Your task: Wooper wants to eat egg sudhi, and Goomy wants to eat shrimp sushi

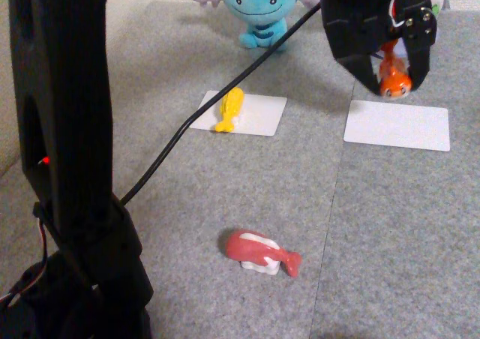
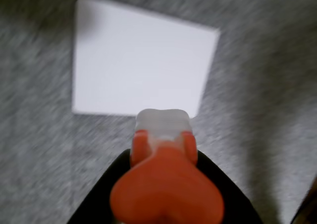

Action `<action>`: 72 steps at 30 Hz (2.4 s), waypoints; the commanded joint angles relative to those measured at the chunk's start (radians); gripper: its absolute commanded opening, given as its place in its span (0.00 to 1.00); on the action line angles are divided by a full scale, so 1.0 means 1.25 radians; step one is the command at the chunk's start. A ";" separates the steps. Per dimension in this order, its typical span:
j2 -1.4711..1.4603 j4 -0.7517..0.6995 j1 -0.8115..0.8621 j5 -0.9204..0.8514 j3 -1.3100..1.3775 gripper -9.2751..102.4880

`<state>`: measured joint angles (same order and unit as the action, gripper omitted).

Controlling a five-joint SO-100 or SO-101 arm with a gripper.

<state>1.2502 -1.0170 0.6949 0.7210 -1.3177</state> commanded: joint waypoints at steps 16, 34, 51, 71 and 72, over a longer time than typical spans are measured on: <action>-0.153 0.113 -0.002 -0.037 0.021 0.11; -0.155 0.119 -0.002 -0.039 0.021 0.29; 0.099 -0.034 -0.055 0.043 0.021 0.29; 0.539 -0.498 -0.308 0.148 -0.083 0.28; 0.572 -0.492 -0.322 0.148 -0.118 0.28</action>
<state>1.8469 -1.6352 0.3191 0.9020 -1.4235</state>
